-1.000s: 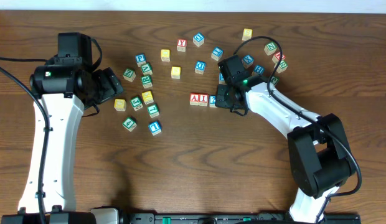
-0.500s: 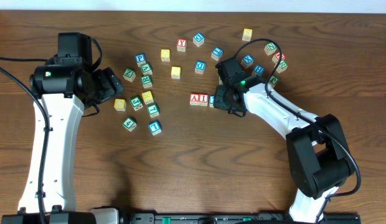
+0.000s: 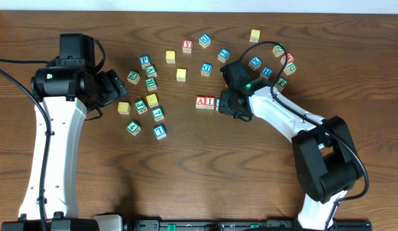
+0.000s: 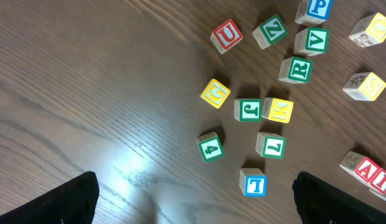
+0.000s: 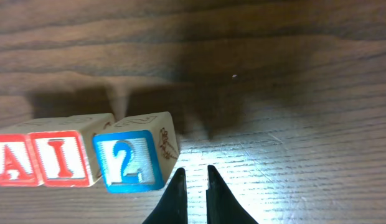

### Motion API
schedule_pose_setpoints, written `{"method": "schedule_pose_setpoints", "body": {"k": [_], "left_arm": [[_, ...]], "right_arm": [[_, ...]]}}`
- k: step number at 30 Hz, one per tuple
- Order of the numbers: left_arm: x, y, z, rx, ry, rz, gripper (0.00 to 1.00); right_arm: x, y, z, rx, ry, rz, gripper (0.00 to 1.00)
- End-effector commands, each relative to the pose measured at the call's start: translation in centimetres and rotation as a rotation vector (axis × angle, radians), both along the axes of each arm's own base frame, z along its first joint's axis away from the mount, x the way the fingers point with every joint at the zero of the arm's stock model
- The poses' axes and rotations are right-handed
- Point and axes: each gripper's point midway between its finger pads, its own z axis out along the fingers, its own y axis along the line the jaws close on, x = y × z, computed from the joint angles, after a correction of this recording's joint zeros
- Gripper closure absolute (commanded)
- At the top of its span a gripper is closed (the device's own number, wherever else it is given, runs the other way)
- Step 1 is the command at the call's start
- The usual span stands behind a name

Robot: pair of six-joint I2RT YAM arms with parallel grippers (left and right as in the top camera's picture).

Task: Spell out AI2
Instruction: 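Nudge the 2 block flush against the I block with the right gripper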

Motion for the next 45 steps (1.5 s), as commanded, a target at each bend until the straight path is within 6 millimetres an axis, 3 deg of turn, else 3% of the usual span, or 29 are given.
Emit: {"method": "schedule_pose_setpoints", "body": {"k": [1,45], "left_arm": [[-0.1,0.2,0.2,0.008,-0.003,0.001,0.02],[0.3,0.3,0.3,0.008,-0.019,0.001,0.02]], "right_arm": [[0.2,0.2,-0.4,0.011,0.009,-0.014,0.93],[2.4,2.5,0.8,0.059,-0.116,0.118,0.92]]}}
